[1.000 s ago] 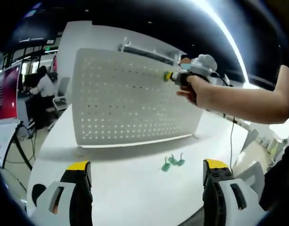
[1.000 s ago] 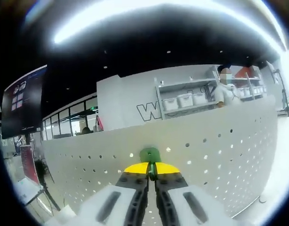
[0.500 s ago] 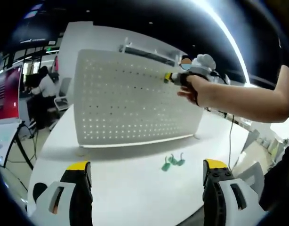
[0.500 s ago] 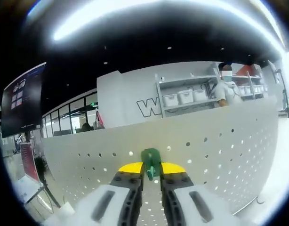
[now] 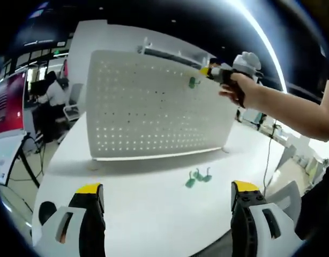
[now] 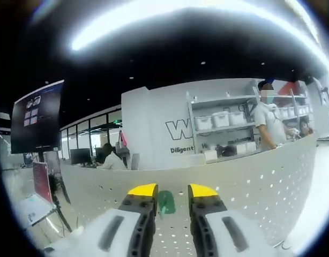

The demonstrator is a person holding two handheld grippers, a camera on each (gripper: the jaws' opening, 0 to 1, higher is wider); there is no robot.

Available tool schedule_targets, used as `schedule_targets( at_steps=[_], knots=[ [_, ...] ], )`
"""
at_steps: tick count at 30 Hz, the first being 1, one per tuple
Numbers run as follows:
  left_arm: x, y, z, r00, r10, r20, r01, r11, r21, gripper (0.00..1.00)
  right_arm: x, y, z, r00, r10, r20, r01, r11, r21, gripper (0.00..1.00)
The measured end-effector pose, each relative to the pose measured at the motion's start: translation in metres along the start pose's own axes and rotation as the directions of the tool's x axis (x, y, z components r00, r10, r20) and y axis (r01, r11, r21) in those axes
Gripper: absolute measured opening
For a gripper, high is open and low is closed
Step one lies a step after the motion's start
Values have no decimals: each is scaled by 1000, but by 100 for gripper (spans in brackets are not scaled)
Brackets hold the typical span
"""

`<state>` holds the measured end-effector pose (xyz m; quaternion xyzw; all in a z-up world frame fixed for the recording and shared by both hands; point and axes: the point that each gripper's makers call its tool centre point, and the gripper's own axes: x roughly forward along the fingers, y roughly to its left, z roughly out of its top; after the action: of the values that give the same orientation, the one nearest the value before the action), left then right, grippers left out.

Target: Insert the hook assembly into the mounting plate slot until the hook locks in place.

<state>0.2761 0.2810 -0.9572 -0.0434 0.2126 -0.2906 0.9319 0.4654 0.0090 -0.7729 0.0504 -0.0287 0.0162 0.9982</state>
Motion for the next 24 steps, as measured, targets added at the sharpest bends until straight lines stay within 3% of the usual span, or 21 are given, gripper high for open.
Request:
schedule_targets(
  at_steps=[6,14,17,18,24],
  knots=[
    [-2,0,-5,1000,2,-23,-2,1000,-1,100,-23,-13,-21,997,30,-74,-33,998,-46,22],
    [-4,-1,-13,999,6,-53,-7,1000,-4,100,-65,-21,-73,974,76,-213,-94,993,-74,27],
    [-4,-3,-16,998,6,-64,-6,1000,-5,100,-79,-23,-95,958,87,-272,-108,992,-64,28],
    [-4,-3,-17,998,5,-69,-6,1000,-7,100,-88,-24,-108,945,101,-310,-124,991,-55,28],
    [-4,-1,-25,996,8,-89,-10,1000,-16,100,-125,-22,-145,909,127,-396,-174,981,-83,30]
  ],
)
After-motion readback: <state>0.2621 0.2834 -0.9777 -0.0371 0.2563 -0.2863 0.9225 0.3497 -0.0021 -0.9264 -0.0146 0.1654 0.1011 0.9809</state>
